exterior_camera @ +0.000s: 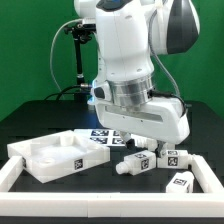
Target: Assemble one leg
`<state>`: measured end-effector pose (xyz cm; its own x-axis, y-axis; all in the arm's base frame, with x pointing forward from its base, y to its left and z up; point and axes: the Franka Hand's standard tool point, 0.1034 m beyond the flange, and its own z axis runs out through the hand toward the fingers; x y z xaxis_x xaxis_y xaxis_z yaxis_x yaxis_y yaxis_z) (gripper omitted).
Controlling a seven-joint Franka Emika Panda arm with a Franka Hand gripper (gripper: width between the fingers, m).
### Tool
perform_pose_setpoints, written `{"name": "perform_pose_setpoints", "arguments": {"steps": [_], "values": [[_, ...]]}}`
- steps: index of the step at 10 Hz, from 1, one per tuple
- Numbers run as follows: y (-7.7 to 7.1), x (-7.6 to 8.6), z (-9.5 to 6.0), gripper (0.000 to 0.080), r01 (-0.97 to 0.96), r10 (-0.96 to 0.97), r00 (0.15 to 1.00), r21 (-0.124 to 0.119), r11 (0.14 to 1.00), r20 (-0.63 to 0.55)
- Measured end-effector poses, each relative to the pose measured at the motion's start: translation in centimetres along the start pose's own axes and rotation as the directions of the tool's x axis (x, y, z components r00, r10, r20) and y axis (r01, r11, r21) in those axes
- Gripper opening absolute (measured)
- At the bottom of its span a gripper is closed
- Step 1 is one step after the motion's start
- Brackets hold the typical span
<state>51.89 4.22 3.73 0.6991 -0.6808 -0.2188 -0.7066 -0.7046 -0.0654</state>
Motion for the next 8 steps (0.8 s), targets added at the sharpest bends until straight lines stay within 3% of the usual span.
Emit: {"name": "perform_pose_setpoints", "arguments": {"steps": [2,3,5,7,8], "values": [[0.3,0.1,0.3,0.0649,-0.034,0.034,0.999,0.013,0.999,0.01],[1.1,0.3,1.5,0.0649,-0.093,0.092,0.995,0.022,0.995,0.035],[1.5,0.3,2.7,0.0649,-0.096,0.096,0.995,0.015,0.995,0.034],[1.5,0.3,2.8,0.0649,-0.096,0.096,0.995,0.014,0.995,0.035],[1.5,0.3,2.8,0.0562,-0.094,0.094,0.995,0.013,0.995,0.035]]}}
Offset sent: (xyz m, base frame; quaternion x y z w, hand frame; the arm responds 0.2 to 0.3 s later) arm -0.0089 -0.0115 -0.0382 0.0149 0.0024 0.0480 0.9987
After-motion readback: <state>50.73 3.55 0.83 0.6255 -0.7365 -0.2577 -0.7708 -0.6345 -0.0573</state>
